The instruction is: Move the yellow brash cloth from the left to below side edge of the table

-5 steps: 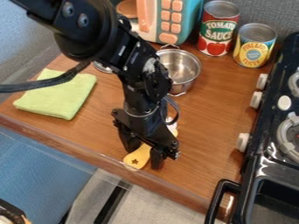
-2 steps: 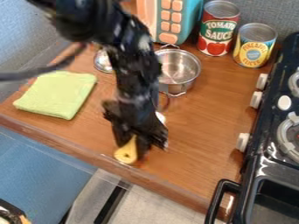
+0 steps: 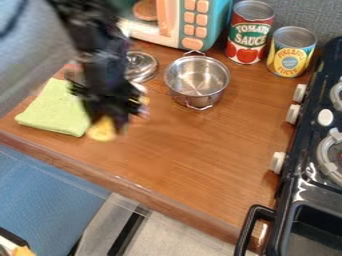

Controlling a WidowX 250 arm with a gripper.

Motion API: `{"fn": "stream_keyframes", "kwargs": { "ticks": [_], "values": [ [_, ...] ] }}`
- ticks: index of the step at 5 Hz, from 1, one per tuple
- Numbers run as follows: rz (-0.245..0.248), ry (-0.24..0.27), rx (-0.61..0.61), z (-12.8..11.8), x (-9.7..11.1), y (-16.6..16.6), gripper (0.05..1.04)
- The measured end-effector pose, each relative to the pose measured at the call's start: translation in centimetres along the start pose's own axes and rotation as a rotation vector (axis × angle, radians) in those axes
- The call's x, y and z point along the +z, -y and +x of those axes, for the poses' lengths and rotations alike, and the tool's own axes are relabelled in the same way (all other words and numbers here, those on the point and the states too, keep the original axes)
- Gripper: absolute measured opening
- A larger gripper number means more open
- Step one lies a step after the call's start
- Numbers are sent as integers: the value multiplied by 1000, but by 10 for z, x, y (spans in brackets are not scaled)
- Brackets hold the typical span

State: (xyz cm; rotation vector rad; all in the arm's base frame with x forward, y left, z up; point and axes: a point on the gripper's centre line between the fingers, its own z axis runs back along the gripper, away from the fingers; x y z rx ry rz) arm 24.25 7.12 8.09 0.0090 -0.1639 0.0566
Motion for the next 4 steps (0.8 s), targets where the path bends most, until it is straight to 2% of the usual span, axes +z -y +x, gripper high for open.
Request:
{"fn": "stream_keyframes", "kwargs": {
  "ticks": [1,2,3,4],
  "values": [
    [43,13,90,-1,5,-46,457],
    [61,16,192,-1,-1,-93,457],
    [98,-3,293,9,-16,-135,457],
    [136,-22,354,15,-26,-160,457]
  ]
}}
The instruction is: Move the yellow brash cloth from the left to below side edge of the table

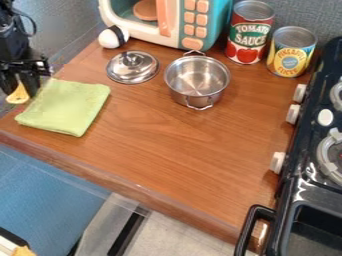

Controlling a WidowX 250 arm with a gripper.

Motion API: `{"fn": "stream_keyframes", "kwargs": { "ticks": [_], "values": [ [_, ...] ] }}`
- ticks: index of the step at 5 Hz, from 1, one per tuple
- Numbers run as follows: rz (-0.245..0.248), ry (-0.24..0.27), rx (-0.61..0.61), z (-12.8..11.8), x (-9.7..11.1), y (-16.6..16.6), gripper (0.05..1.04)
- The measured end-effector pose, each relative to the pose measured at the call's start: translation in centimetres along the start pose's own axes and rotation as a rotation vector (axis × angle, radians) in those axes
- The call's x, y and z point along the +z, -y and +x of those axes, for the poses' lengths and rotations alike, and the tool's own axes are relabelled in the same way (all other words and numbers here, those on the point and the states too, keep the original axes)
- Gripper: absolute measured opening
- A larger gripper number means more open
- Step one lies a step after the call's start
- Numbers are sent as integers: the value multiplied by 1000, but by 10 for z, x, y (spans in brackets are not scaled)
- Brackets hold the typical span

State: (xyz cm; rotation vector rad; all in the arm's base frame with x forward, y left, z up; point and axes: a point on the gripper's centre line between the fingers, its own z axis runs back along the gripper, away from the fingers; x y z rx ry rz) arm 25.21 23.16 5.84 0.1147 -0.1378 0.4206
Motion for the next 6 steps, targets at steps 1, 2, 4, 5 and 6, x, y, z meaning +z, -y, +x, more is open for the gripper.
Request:
{"fn": "stream_keyframes", "kwargs": {
  "ticks": [1,2,4,5,6],
  "values": [
    [38,-18,1,-2,-5,-6,457],
    [65,-58,-14,-13,-13,2,457],
    [114,-168,-33,-34,-20,31,457],
    [107,-231,-16,-43,-18,48,457],
    [90,-279,-50,-55,-16,71,457]
  ]
}}
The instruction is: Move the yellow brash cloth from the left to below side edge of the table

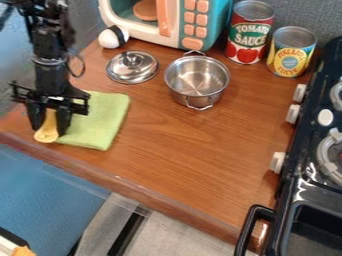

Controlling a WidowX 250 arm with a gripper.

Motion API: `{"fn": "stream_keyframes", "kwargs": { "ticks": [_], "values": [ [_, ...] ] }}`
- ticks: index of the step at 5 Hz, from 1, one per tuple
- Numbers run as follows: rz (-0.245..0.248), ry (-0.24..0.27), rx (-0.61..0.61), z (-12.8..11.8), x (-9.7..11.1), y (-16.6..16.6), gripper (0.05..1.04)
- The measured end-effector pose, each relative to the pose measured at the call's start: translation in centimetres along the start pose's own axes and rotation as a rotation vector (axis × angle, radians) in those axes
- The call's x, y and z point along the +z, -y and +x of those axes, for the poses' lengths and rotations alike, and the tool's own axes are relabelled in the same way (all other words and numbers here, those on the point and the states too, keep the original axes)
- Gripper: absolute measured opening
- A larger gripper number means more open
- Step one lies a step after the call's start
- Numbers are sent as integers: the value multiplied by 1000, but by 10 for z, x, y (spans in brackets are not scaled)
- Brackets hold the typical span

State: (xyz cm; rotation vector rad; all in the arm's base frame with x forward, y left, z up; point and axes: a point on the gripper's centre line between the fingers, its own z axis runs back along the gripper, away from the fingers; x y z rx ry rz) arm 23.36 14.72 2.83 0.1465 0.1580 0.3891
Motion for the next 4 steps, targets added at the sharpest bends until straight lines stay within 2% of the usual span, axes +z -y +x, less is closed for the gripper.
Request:
{"fn": "stream_keyframes", "kwargs": {
  "ticks": [1,2,4],
  "values": [
    [-26,-17,-78,-20,3,37,457],
    [-20,-14,-170,-40,5,70,457],
    [-37,13,-192,-60,9,123,457]
  ]
}}
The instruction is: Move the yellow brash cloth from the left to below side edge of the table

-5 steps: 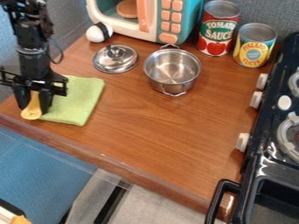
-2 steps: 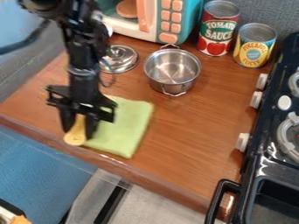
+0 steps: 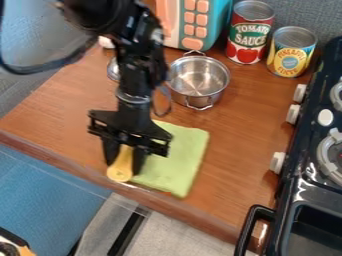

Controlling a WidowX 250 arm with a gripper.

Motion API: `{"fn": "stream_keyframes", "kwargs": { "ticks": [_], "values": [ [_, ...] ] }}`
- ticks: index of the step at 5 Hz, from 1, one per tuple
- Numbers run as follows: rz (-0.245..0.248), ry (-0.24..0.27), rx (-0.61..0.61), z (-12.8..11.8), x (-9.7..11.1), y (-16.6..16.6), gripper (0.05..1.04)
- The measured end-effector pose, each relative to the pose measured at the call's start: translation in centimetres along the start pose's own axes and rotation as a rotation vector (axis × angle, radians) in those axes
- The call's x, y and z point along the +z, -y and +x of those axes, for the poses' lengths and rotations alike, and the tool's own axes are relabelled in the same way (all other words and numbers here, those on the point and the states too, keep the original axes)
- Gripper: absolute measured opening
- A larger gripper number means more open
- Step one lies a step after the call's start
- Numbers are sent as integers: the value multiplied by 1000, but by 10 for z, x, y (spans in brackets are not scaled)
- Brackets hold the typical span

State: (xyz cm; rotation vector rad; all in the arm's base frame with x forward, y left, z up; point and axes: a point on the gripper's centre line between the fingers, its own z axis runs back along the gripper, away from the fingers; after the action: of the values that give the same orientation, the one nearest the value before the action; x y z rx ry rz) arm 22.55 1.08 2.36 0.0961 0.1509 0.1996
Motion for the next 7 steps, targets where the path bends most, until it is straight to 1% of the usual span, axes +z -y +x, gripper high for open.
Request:
{"fn": "stream_keyframes", "kwargs": {
  "ticks": [1,2,3,4,5,6,7],
  "values": [
    [-12,10,5,2,2,20,456],
    [-18,15,0,1,4,29,456],
    [-24,39,-8,-4,21,27,456],
    [-31,81,-21,-3,42,22,456],
    [-48,115,-33,6,56,20,456],
    [-36,141,-31,15,62,10,456],
    [-26,167,-13,26,57,-12,456]
  ]
}}
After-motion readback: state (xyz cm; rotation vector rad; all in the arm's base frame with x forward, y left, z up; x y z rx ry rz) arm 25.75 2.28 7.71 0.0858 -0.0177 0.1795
